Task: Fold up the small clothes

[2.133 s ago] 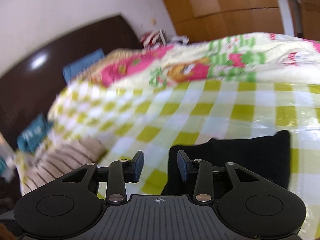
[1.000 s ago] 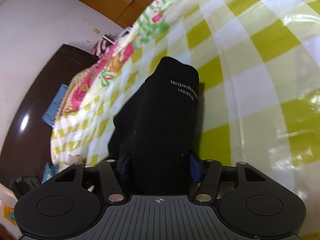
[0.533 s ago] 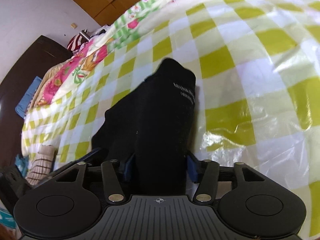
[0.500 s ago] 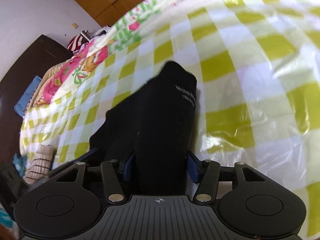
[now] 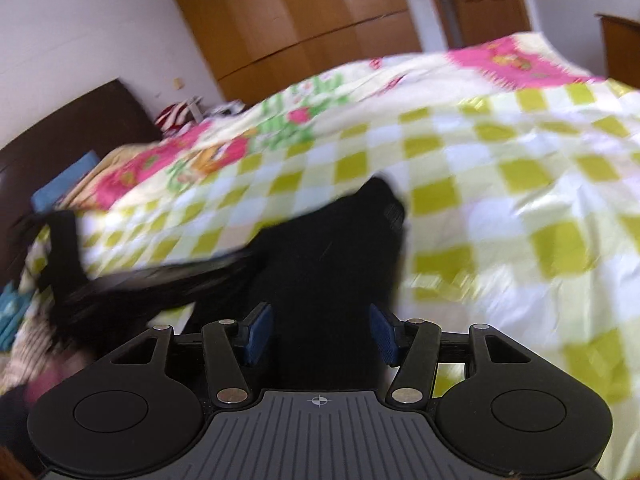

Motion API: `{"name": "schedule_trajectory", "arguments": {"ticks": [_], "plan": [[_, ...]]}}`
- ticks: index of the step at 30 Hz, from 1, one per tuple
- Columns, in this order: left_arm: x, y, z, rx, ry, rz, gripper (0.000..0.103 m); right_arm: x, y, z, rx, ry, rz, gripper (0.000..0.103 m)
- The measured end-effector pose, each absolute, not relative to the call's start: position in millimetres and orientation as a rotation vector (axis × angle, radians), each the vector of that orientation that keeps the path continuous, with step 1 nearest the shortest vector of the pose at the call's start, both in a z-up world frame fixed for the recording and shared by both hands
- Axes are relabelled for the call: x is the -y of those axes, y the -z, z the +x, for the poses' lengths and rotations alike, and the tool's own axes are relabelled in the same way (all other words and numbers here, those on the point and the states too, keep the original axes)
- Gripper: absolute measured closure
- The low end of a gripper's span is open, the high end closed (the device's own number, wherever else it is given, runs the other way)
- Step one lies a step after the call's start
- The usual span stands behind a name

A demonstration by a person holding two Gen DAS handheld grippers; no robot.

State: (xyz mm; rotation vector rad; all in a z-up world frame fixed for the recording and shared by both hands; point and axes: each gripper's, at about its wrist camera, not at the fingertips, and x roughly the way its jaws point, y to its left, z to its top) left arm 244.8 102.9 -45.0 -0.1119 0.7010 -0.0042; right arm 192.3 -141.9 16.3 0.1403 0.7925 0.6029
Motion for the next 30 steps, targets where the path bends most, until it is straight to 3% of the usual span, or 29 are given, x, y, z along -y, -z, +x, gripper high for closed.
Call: {"name": "schedule_trajectory", "arguments": {"ticks": [8, 16, 23, 30], "plan": [[-101, 35, 237, -0.698, 0.001, -0.060, 0.068, 133, -10, 186, -0.787, -0.581, 0.045, 0.049], [-107, -2, 164, -0.672, 0.018, -0.134, 0.069, 144, -19, 164, -0.783, -0.560, 0.058, 0.048], [-87, 20, 138, -0.779, 0.037, -0.120, 0.068, 134, 6, 169, -0.862, -0.518, 0.065, 0.046], [-85, 11, 139, -0.793, 0.017, -0.135, 0.068, 139, -5, 161, -0.853, -0.506, 0.094, 0.045]]}}
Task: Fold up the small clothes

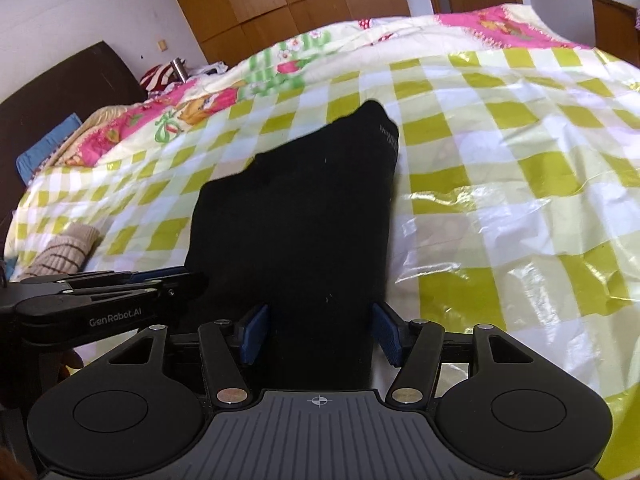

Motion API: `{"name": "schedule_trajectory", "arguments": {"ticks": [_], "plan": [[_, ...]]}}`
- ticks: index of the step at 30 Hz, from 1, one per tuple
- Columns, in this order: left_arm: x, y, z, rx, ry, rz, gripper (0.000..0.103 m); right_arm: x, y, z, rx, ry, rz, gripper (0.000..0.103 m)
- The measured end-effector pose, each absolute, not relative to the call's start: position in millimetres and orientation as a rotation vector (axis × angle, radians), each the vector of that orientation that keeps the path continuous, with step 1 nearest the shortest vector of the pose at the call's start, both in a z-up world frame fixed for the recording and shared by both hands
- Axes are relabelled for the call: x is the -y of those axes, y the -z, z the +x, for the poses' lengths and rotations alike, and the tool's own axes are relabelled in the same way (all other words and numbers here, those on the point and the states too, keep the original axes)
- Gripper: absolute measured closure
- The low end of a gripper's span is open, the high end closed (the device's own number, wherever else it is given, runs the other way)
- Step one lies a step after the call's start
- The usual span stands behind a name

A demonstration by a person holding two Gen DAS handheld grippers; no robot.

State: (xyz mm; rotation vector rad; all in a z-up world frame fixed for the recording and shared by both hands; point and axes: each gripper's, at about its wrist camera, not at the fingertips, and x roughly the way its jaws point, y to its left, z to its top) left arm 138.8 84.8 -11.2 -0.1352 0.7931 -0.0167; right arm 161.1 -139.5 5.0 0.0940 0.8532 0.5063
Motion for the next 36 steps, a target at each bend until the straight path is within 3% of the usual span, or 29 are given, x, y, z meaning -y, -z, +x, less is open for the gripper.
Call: {"name": "schedule_trajectory", "arguments": {"ticks": [36], "plan": [[-72, 2, 112, -0.812, -0.007, -0.083, 0.063, 140, -10, 151, -0.821, -0.492, 0.075, 0.045]]}}
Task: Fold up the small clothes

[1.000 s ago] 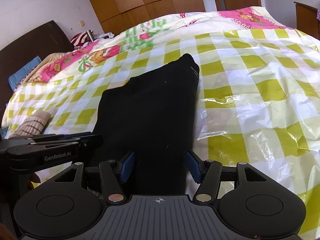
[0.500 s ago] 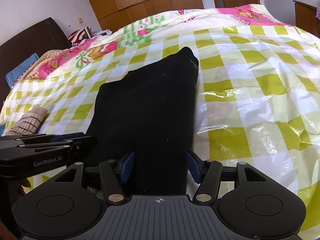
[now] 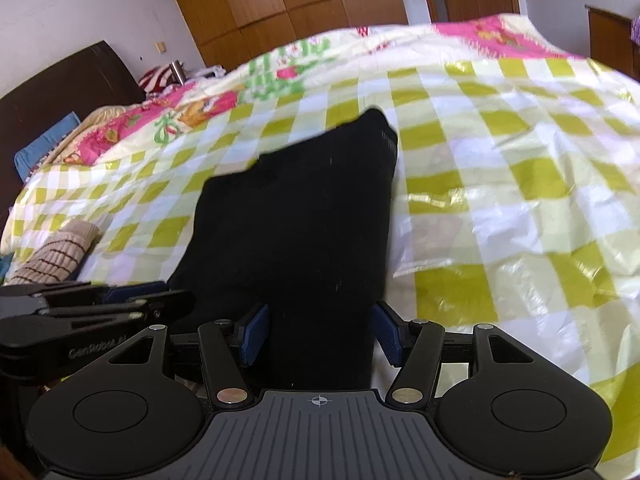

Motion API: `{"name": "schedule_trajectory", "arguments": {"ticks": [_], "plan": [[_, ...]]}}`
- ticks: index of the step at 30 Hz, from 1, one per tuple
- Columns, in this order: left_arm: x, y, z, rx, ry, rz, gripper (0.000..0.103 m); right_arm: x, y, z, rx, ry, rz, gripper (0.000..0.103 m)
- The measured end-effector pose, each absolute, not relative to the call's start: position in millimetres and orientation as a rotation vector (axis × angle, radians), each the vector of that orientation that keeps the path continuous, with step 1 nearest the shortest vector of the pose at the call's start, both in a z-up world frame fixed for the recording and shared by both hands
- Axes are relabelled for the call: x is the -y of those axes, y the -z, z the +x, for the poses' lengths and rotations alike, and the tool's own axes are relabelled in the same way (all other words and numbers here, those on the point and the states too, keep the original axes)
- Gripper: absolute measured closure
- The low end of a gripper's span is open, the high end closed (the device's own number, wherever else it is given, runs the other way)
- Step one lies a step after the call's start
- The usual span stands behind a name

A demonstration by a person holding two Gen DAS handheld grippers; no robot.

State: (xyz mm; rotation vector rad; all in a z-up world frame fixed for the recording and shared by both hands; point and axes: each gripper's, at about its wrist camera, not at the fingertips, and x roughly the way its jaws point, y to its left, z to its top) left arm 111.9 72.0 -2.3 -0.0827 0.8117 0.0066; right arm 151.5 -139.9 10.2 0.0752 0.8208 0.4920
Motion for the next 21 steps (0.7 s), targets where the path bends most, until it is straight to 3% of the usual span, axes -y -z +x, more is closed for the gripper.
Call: {"name": "schedule_trajectory", "arguments": {"ticks": [8, 21], "plan": [[-82, 29, 121, -0.879, -0.004, -0.114, 0.052, 144, -1, 167, -0.856, -0.490, 0.106, 0.045], [-117, 10, 132, -0.798, 0.049, -0.315, 0.051, 155, 8, 211, -0.871, -0.554, 0.315, 0.034]]}}
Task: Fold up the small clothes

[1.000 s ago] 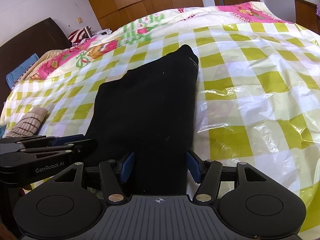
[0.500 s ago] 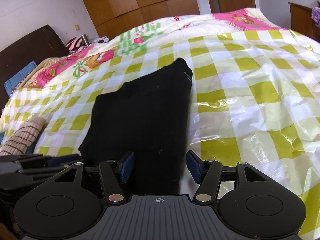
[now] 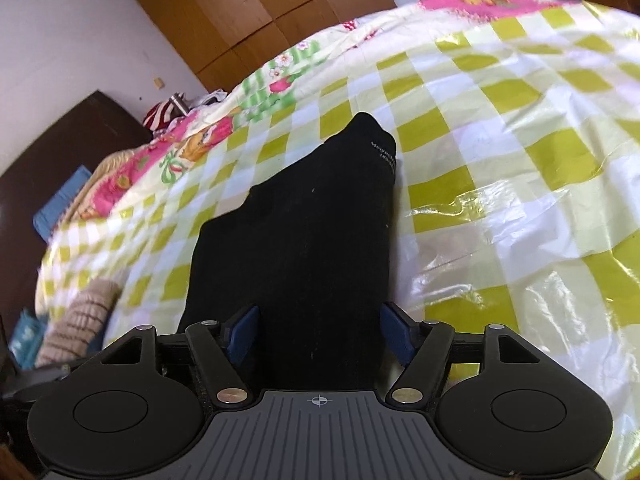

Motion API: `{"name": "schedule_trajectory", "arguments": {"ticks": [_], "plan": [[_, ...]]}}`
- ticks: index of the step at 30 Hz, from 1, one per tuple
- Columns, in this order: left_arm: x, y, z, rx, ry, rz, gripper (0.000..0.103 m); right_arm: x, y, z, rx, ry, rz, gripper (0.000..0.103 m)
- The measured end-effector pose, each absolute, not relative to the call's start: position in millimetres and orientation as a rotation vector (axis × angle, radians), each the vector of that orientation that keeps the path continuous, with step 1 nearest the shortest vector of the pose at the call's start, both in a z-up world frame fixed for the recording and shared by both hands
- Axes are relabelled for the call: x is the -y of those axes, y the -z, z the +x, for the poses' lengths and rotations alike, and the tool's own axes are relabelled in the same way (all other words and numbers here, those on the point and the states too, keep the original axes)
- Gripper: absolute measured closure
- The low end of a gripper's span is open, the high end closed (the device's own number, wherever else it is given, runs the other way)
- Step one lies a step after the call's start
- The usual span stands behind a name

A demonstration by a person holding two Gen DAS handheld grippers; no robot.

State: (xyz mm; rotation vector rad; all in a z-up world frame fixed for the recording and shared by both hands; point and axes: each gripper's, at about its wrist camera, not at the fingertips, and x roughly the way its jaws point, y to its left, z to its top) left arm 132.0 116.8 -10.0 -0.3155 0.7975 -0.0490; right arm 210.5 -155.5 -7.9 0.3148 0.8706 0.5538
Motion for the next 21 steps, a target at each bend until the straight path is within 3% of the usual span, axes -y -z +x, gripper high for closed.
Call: {"name": "schedule_trajectory", "arguments": {"ticks": [7, 13, 16, 20, 21], "plan": [[-130, -7, 140, -0.749, 0.070, -0.362, 0.050, 168, 2, 226, -0.850, -0.548, 0.373, 0.034], [-121, 25, 173, -0.814, 0.037, -0.319, 0.048, 162, 20, 246, -0.896, -0.553, 0.384, 0.033], [-122, 30, 176, -0.804, 0.044, -0.310, 0.040, 159, 29, 256, -0.917, -0.582, 0.400, 0.032], [-124, 41, 182, -0.822, 0.038, -0.306, 0.020, 152, 45, 268, -0.970, -0.608, 0.486, 0.029], [-125, 45, 185, -0.832, 0.036, -0.325, 0.019, 148, 49, 271, -0.976, -0.608, 0.491, 0.028]]}}
